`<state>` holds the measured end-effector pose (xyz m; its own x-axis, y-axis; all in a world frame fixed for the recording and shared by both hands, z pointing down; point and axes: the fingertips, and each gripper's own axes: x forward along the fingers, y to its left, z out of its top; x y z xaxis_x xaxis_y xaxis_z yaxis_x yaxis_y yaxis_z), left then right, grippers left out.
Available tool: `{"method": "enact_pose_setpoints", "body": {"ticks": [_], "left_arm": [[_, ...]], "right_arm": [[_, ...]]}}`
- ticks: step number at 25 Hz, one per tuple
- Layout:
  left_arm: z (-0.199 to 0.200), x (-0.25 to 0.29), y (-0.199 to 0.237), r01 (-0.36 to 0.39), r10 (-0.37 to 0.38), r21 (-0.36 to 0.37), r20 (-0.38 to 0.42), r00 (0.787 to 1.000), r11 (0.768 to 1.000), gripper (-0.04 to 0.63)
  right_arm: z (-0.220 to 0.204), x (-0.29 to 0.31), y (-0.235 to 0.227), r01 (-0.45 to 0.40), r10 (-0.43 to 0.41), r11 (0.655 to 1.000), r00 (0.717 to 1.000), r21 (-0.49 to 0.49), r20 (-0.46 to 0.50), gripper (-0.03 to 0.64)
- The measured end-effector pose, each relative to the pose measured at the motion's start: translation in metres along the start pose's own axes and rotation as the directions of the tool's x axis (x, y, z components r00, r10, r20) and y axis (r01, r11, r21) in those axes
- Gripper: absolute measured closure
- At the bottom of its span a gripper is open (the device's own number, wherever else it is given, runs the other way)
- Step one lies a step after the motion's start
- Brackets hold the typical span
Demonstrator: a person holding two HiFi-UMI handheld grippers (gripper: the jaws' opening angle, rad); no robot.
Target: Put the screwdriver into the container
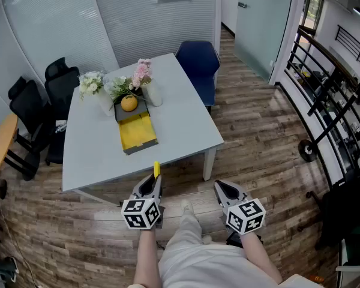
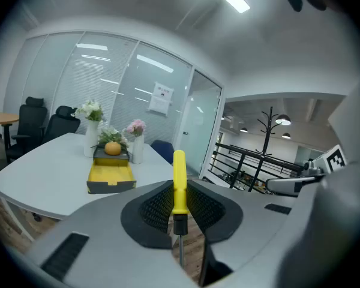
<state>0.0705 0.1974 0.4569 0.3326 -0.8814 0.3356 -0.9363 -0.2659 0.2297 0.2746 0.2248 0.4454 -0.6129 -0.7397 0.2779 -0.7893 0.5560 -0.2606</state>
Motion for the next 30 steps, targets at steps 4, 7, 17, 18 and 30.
{"method": "enact_pose_setpoints", "body": {"ticks": [4,7,17,18,30], "left_arm": [[0.003,-0.019,0.006,-0.005,0.007,-0.048,0.031,1.0,0.999,0.529],[0.005,-0.03,0.009,-0.011,0.014,-0.058,0.044,0.999,0.998,0.529],[0.009,-0.053,0.017,-0.044,0.048,-0.066,0.067,0.997,0.997,0.529],[0.011,-0.055,0.021,-0.051,0.056,-0.068,0.069,0.996,0.996,0.529],[0.011,-0.039,0.082,-0.122,0.131,-0.126,0.061,0.99,0.984,0.529]], "right_arm": [[-0.002,-0.006,0.015,-0.015,0.015,1.0,1.0,-0.014,0.004,0.601],[-0.003,-0.01,0.021,-0.017,0.017,1.0,1.0,-0.016,0.007,0.601],[0.001,-0.005,0.027,-0.05,0.049,0.999,0.998,0.018,0.035,0.601],[0.003,-0.001,0.029,-0.056,0.055,0.998,0.998,0.015,0.033,0.601],[0.002,0.07,0.033,-0.111,0.111,0.994,0.993,0.003,-0.028,0.601]]}}
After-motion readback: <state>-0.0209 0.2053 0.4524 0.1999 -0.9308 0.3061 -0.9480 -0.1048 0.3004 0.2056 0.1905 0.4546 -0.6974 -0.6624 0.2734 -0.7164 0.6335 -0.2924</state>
